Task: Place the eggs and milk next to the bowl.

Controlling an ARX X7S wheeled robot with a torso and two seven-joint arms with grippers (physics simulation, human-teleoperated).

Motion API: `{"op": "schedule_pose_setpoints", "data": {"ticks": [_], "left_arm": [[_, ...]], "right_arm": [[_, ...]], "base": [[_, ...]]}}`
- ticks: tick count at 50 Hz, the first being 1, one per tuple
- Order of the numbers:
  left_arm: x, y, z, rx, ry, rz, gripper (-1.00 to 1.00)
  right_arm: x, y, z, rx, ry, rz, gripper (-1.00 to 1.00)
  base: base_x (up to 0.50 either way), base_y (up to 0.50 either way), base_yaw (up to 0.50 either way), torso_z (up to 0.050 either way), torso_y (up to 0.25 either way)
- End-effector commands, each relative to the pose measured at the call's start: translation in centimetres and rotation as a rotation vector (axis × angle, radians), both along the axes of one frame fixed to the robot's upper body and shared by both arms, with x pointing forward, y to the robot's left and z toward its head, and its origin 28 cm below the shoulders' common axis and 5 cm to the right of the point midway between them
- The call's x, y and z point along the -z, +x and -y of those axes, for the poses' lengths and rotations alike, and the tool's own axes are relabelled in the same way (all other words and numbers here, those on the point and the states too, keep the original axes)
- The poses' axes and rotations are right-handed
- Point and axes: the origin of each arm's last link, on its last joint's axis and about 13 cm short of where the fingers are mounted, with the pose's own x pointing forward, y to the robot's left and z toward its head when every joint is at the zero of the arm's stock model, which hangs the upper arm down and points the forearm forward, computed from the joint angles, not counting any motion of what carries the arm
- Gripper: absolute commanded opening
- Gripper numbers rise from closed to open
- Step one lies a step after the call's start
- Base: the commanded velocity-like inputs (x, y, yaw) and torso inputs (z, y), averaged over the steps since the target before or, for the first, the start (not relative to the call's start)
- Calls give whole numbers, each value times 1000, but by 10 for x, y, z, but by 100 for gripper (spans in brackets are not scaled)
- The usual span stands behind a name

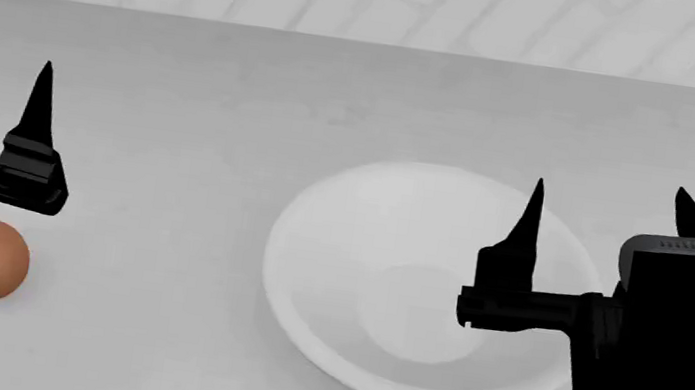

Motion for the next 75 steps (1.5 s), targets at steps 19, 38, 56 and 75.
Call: {"op": "schedule_pose_setpoints", "data": {"ticks": [19,38,56,75], "left_arm": [[3,-1,-1,18,-96,-82,100],[-25,-42,-19,44,-60,-461,100],[-26,-65,-29,20,-112,-647,100],[-7,-88,-34,123,-134,-809,100]], "right_arm": [[0,-2,0,-1,13,6,100],[2,0,-2,-32,17,-8,100],[7,1,-2,-45,22,-19,100],[8,0,-3,-46,20,-23,100]], "base": [[138,0,0,0,1],[0,0,0,0,0],[0,0,0,0,0],[0,0,0,0,0]]}}
